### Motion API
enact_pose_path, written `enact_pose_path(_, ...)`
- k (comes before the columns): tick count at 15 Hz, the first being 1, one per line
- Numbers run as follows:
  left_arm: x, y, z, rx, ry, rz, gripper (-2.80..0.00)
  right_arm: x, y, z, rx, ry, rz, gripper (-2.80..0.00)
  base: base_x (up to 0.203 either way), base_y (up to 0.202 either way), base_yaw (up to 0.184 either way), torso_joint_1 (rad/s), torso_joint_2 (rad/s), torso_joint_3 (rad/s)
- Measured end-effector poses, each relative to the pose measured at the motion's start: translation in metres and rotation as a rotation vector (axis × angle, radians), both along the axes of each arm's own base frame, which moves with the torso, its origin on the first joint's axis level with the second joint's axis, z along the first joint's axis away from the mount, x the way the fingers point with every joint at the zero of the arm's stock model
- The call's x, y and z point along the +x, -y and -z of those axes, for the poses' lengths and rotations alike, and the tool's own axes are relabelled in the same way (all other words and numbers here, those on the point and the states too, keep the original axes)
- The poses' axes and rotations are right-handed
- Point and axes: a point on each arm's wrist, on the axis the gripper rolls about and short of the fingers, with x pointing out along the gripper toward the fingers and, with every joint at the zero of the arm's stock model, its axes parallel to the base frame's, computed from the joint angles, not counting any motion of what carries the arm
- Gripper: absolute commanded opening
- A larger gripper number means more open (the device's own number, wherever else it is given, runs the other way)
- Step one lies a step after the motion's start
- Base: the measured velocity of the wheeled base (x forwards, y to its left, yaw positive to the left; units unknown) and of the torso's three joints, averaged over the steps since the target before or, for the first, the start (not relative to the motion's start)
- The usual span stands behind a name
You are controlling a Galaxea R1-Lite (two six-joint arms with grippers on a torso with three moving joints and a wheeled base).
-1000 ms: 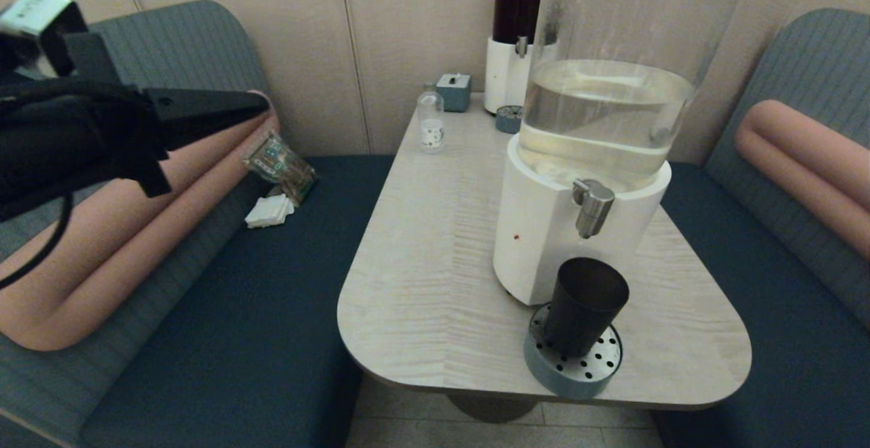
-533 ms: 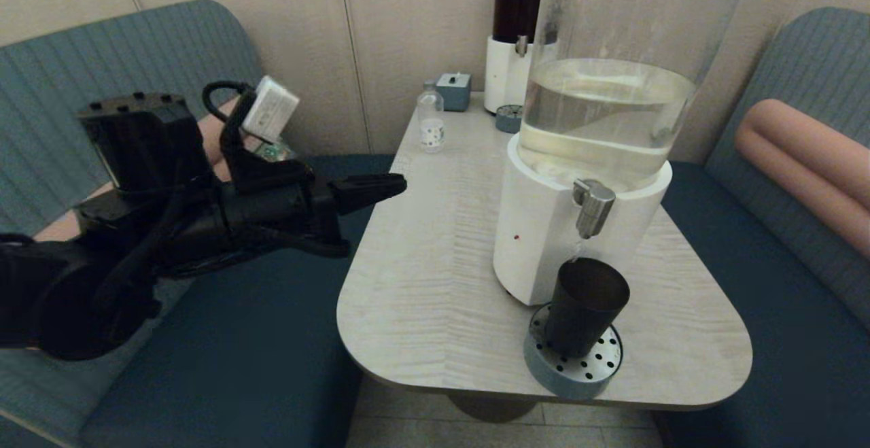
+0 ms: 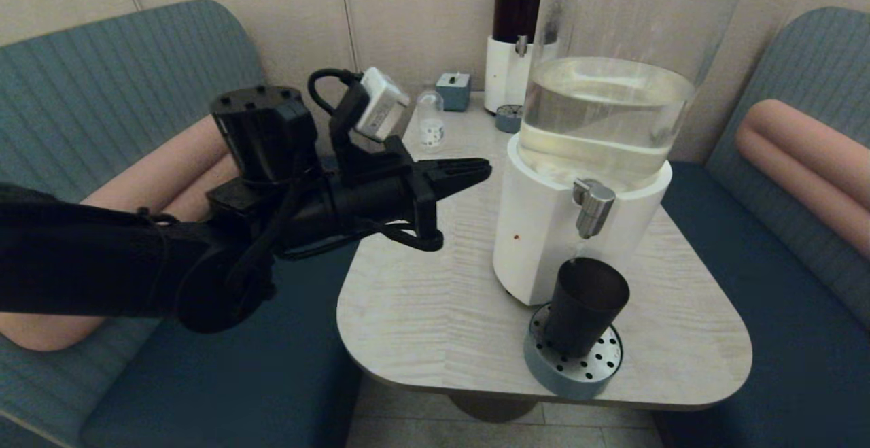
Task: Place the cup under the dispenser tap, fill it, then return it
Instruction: Turn off the faucet
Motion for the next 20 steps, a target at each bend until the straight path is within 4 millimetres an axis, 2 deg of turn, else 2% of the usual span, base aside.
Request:
enact_pose_path(3,-0.004,0.028,0.005,-0.005,0.005,0.028,-2.8,0.0,0.0,0.0,0.0,0.0,0.001,-2.8,0.0,0.0,0.0,0.0,0.0,0.0)
enact_pose_path(6,-0.004,0.044,0.015,0.004,0.01,0.05,-2.8,0.0,0.0,0.0,0.0,0.0,0.001,-2.8,0.0,0.0,0.0,0.0,0.0,0.0)
enact_pose_path(10,0.002,0.051,0.021,0.008,0.012,0.05,-2.8,0.0,0.0,0.0,0.0,0.001,0.001,-2.8,0.0,0.0,0.0,0.0,0.0,0.0)
enact_pose_path(15,0.015,0.06,0.016,-0.013,0.049,0.047,-2.8,0.0,0.0,0.0,0.0,0.0,0.001,-2.8,0.0,0.0,0.0,0.0,0.0,0.0)
enact_pose_path(20,0.022,0.065,0.023,-0.012,0.048,0.047,-2.8,0.0,0.0,0.0,0.0,0.0,0.001,-2.8,0.0,0.0,0.0,0.0,0.0,0.0)
